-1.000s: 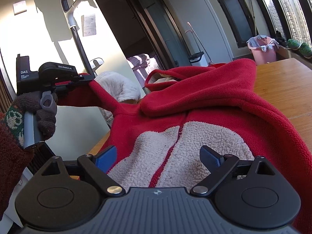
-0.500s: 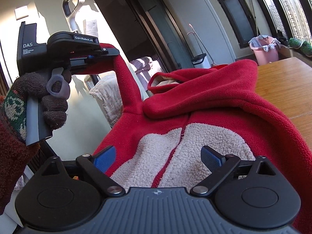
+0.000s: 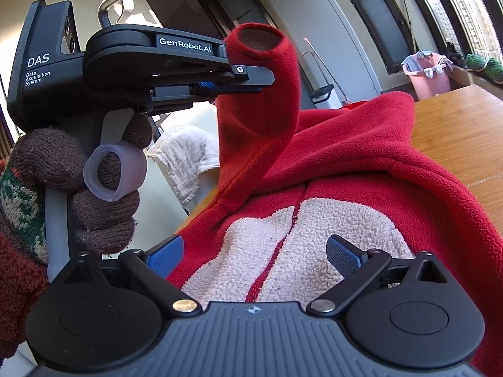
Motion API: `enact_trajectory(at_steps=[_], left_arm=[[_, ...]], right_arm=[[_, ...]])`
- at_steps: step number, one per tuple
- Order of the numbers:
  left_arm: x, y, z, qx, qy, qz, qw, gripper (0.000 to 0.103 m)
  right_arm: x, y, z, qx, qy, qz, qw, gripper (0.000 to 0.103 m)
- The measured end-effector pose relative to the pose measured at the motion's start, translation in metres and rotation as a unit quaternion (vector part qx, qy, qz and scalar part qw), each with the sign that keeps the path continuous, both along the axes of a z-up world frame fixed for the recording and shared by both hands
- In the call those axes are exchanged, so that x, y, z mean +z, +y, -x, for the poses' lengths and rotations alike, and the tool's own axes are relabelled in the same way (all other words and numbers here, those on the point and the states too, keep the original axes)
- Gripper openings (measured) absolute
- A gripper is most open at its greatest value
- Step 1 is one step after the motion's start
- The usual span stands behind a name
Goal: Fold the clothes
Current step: 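Lift the sleeve with the left gripper and lay it across the hoodie body, then open the left gripper and withdraw it from the folded sleeve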
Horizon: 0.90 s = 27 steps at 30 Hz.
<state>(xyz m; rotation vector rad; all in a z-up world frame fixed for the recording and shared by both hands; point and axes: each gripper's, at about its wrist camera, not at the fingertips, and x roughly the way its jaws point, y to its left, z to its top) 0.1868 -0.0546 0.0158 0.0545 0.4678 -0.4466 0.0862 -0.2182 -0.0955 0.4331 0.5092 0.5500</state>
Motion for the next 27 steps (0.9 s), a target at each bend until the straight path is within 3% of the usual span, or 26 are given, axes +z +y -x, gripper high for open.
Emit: enact_trajectory(at_steps=[8,18,20,22,27], left_arm=[[-0.018,0.019,-0.018,0.032,0.045,0.017,0.9983,0.025],[-0.1,0.085,-0.03,0.113,0.135,0.076,0.9814,0.054],[-0.103,0.097,-0.027,0.106,0.135,0.109,0.9791,0.061],[-0.103,0.1,-0.027,0.096,0.135,0.12,0.9789,0.078],[-0.103,0.088,-0.027,0.072,0.13,0.104,0.9834,0.093]], right_arm=[[-0.001,-0.004,0.0,-0.002,0.004,-0.007,1.0,0.099],[-0.003,-0.005,-0.006,-0.01,0.028,-0.005,1.0,0.1],[-0.003,-0.004,-0.007,-0.013,0.034,0.001,0.999,0.1],[-0.004,-0.002,-0.009,-0.014,0.038,0.008,0.999,0.1],[-0.004,-0.005,-0.01,-0.016,0.054,0.022,0.998,0.099]])
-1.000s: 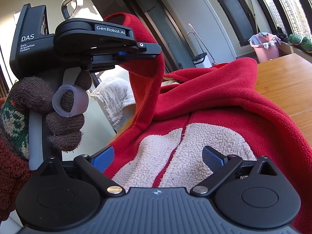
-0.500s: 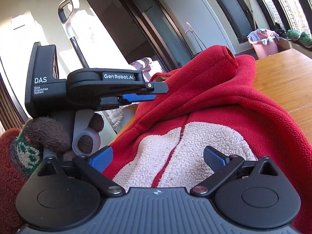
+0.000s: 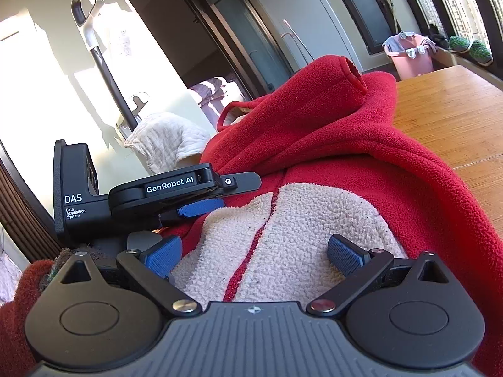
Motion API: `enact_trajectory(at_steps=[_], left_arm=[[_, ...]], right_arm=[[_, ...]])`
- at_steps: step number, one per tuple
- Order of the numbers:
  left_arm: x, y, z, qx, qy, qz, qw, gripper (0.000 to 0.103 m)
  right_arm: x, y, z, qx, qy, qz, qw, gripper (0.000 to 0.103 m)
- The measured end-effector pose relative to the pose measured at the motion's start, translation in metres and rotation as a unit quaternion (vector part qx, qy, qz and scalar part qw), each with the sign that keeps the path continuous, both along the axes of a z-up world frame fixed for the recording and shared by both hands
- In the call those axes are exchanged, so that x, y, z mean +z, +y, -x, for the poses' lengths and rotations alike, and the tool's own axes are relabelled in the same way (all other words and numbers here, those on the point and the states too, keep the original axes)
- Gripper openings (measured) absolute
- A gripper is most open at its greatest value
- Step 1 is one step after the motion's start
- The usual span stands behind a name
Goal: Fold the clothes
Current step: 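Open the left gripper and withdraw it from the folded sleeve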
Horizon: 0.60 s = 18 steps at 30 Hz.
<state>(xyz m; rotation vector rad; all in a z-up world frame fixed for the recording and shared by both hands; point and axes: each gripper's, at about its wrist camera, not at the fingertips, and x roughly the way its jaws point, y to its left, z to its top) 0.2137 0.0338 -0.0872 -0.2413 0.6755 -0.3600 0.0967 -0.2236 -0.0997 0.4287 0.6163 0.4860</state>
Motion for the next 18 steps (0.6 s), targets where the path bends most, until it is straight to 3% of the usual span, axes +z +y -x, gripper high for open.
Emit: enact_trajectory(at_steps=[4,11,15,18], left_arm=[[0.0,-0.011,0.0,-0.027,-0.001,-0.012,0.9996,0.098],[-0.004,-0.006,-0.004,-0.071,0.006,0.008,0.9974,0.102],[-0.003,-0.018,0.002,-0.101,-0.001,-0.027,0.9945,0.103],[-0.002,-0.024,0.006,-0.096,-0.008,-0.045,0.9943,0.103]], right_arm=[[0.002,0.005,0.006,0.005,0.01,0.036,0.999,0.099],[0.003,0.028,0.033,0.001,0.006,0.09,0.996,0.1],[0.007,0.021,0.041,0.004,0.005,0.081,0.997,0.099],[0.02,0.016,0.045,-0.014,-0.012,0.088,0.996,0.098]])
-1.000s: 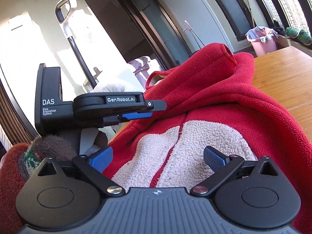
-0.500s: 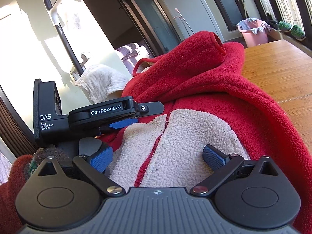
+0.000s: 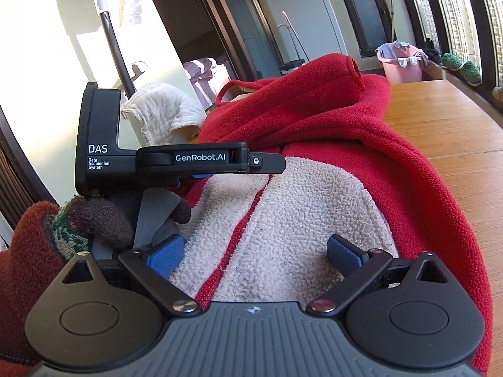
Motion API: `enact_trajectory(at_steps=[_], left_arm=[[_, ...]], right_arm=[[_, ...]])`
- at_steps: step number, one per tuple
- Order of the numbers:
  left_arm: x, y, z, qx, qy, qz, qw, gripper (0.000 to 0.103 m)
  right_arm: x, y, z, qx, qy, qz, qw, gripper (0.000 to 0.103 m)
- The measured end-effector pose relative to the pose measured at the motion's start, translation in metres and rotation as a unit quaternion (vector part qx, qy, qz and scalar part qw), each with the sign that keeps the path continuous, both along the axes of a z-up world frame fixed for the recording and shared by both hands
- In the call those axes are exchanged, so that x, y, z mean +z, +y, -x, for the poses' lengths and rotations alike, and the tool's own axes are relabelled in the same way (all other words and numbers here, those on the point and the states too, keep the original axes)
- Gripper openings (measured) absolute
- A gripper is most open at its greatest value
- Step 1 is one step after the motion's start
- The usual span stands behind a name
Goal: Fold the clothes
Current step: 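Open the left gripper and withdraw it from the folded sleeve, then grasp the folded sleeve cuff with the right gripper and lift it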
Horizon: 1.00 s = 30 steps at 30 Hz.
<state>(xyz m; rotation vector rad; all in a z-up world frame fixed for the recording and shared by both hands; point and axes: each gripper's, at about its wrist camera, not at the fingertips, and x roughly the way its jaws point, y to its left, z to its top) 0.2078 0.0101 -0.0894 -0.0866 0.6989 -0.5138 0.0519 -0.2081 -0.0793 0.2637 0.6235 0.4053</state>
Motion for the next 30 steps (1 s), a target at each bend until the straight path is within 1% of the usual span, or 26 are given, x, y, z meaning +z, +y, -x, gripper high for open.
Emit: enact_trajectory(at_steps=[3,5,6,7,8,9,10,12,14,15,16,17,18,22,25,28,30], left_arm=[[-0.001,0.0,-0.001,0.011,0.002,0.002,0.9999,0.103],[-0.002,0.001,-0.002,0.015,0.003,0.003,0.9999,0.103],[-0.001,0.001,-0.001,0.016,0.002,0.001,0.9999,0.103],[-0.001,0.001,-0.001,0.018,0.001,-0.002,0.9998,0.103],[0.0,0.0,0.0,0.02,0.0,-0.005,0.9998,0.103],[0.001,0.001,0.0,0.023,-0.001,-0.008,0.9997,0.103],[0.001,0.001,0.0,0.025,-0.001,-0.009,0.9997,0.103],[0.001,0.002,0.0,0.031,-0.001,-0.009,0.9995,0.103],[0.001,0.004,0.0,0.038,-0.001,-0.008,0.9992,0.103],[0.001,0.004,0.0,0.042,-0.002,-0.007,0.9991,0.103],[0.001,0.005,0.0,0.044,-0.002,-0.007,0.999,0.103],[0.001,0.004,0.0,0.046,-0.002,-0.008,0.9989,0.103],[0.002,0.003,0.0,0.047,-0.002,-0.009,0.9988,0.103],[0.002,-0.004,0.006,0.043,-0.001,-0.01,0.999,0.103],[0.002,-0.013,0.008,0.035,-0.002,-0.025,0.9991,0.103],[0.003,-0.015,0.007,0.041,-0.004,-0.04,0.9983,0.103],[0.003,-0.008,0.006,0.049,0.0,-0.028,0.9984,0.103]], right_arm=[[0.025,-0.001,0.0,-0.019,-0.074,0.037,0.996,0.098],[0.04,-0.001,-0.009,-0.032,-0.117,0.059,0.991,0.091],[0.045,-0.001,-0.018,-0.04,-0.134,0.069,0.988,0.081],[0.047,-0.001,-0.033,-0.051,-0.14,0.077,0.986,0.073],[0.047,-0.002,-0.048,-0.061,-0.144,0.084,0.984,0.071],[0.044,-0.003,-0.064,-0.072,-0.138,0.079,0.985,0.069],[0.036,-0.006,-0.085,-0.081,-0.123,0.064,0.987,0.069],[0.017,-0.009,-0.111,-0.088,-0.088,0.039,0.991,0.07],[-0.001,-0.009,-0.123,-0.092,-0.048,0.032,0.994,0.07],[-0.002,-0.011,-0.122,-0.092,-0.039,0.025,0.995,0.069],[-0.002,-0.014,-0.116,-0.098,-0.044,0.026,0.994,0.076],[-0.003,-0.016,-0.11,-0.103,-0.049,0.027,0.993,0.08],[-0.004,-0.018,-0.105,-0.108,-0.053,0.026,0.992,0.081],[-0.008,-0.033,-0.091,-0.116,-0.047,0.01,0.992,0.081],[-0.008,-0.038,-0.083,-0.124,-0.049,0.008,0.991,0.081],[-0.007,-0.04,-0.078,-0.129,-0.051,0.01,0.99,0.081],[-0.007,-0.039,-0.075,-0.129,-0.053,0.014,0.99,0.081]])
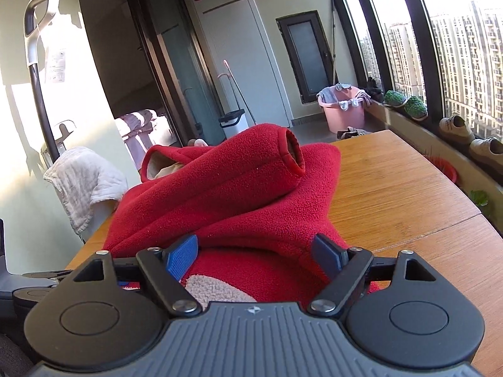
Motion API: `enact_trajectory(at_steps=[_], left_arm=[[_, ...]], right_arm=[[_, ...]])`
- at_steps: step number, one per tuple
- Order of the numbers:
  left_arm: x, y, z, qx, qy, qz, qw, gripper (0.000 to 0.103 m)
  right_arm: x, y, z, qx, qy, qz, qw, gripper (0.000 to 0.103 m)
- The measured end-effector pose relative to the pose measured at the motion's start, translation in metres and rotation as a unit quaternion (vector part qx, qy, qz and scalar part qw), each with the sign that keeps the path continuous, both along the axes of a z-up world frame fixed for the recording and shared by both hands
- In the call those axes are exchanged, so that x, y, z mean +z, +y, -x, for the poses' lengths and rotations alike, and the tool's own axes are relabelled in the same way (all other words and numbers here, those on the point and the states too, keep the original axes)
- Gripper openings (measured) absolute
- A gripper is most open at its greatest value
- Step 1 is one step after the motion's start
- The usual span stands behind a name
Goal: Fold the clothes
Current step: 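Grasp the folded sleeve cuff with the right gripper and lift it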
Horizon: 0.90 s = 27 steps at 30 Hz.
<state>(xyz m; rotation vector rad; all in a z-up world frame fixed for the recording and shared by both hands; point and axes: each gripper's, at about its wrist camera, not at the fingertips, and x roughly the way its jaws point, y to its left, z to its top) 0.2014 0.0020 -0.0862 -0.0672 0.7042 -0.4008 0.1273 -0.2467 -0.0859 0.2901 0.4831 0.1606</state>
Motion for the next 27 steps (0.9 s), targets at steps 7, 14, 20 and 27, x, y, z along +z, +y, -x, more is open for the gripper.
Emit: enact_trajectory(at_steps=[7,14,20,27], left_arm=[[0.0,0.015,0.001,0.003,0.003,0.033,0.9994,0.103],[0.0,0.007,0.001,0.004,0.0,0.013,0.9999,0.103],[0.0,0.007,0.005,0.005,-0.001,0.01,0.9999,0.103],[0.0,0.008,0.006,0.009,-0.001,0.014,0.9999,0.103]], right_arm=[[0.01,-0.013,0.006,0.0,-0.01,-0.011,1.0,0.078],[0.041,-0.029,-0.02,0.002,-0.038,-0.001,0.999,0.053],[0.041,-0.018,-0.081,0.015,-0.008,-0.003,1.0,0.067],[0.077,-0.014,-0.095,0.062,-0.036,-0.062,0.995,0.007]])
